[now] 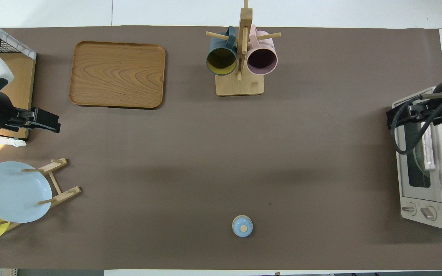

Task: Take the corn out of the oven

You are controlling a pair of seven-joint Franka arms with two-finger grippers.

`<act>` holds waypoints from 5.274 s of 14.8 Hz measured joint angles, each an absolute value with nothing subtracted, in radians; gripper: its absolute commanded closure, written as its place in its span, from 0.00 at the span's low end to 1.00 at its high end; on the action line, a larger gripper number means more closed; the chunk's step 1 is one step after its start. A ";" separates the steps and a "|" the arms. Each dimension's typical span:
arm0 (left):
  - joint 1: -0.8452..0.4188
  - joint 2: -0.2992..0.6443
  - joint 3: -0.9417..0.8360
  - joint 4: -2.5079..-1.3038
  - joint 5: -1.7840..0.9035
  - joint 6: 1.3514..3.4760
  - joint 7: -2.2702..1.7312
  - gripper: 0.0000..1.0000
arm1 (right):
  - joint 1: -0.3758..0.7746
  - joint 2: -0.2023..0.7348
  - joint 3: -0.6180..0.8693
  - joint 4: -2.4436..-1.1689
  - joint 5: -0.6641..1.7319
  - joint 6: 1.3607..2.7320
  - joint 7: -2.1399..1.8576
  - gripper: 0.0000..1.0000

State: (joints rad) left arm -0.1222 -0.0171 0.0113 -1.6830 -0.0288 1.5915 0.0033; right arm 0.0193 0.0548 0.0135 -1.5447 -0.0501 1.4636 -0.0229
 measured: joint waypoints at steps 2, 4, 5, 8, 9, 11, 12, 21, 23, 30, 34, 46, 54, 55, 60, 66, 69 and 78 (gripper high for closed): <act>-0.122 -0.017 0.011 -1.683 -0.029 1.592 0.003 0.00 | 0.019 0.055 0.013 -1.545 -0.050 1.464 -0.023 0.00; -0.122 -0.017 0.011 -1.683 -0.029 1.592 0.003 0.00 | 0.019 0.055 0.013 -1.545 -0.050 1.464 -0.023 0.00; -0.122 -0.017 0.011 -1.683 -0.029 1.592 0.003 0.00 | 0.019 0.055 0.012 -1.545 -0.050 1.464 -0.023 0.00; -0.122 -0.017 0.011 -1.683 -0.029 1.592 0.003 0.00 | -0.004 0.049 0.010 -1.571 -0.050 1.497 -0.037 0.81; -0.122 -0.017 0.011 -1.683 -0.029 1.592 0.003 0.00 | -0.016 0.042 0.009 -1.598 -0.050 1.527 -0.055 1.00; -0.122 -0.017 0.011 -1.683 -0.029 1.592 0.003 0.00 | -0.043 0.016 0.007 -1.682 -0.050 1.609 -0.079 1.00; -0.122 -0.017 0.011 -1.683 -0.029 1.592 0.003 0.00 | -0.058 -0.001 0.006 -1.737 -0.050 1.667 -0.084 1.00; -0.122 -0.017 0.011 -1.683 -0.029 1.592 0.003 0.00 | -0.157 -0.043 0.000 -1.958 -0.072 1.870 -0.086 1.00; -0.122 -0.017 0.011 -1.683 -0.029 1.592 0.003 0.00 | -0.163 -0.043 0.000 -1.969 -0.094 1.873 -0.086 1.00; -0.122 -0.017 0.011 -1.683 -0.029 1.592 0.003 0.00 | -0.177 -0.042 0.000 -1.992 -0.133 1.889 -0.086 1.00; -0.122 -0.017 0.011 -1.683 -0.029 1.592 0.003 0.00 | -0.176 -0.042 0.002 -2.002 -0.162 1.897 -0.085 1.00; -0.122 -0.017 0.011 -1.683 -0.029 1.592 0.003 0.00 | -0.116 -0.046 0.008 -2.062 -0.060 1.949 0.004 1.00; -0.122 -0.017 0.011 -1.683 -0.029 1.592 0.003 0.00 | -0.044 0.016 0.022 -2.161 -0.005 2.111 0.042 1.00; -0.122 -0.017 0.011 -1.683 -0.029 1.592 0.003 0.00 | -0.042 0.023 0.025 -2.173 -0.002 2.135 0.043 1.00; -0.122 -0.017 0.011 -1.683 -0.029 1.592 0.003 0.00 | -0.021 0.043 0.027 -2.252 -0.002 2.276 0.053 1.00; -0.122 -0.017 0.011 -1.683 -0.029 1.592 0.003 0.00 | -0.018 0.092 0.029 -2.273 0.013 2.343 0.063 1.00; -0.122 -0.017 0.011 -1.683 -0.029 1.592 0.003 0.00 | -0.019 0.118 0.028 -2.274 0.023 2.361 0.064 1.00; -0.122 -0.017 0.011 -1.683 -0.029 1.592 0.003 0.00 | 0.099 0.130 0.023 -2.231 0.072 2.315 0.208 1.00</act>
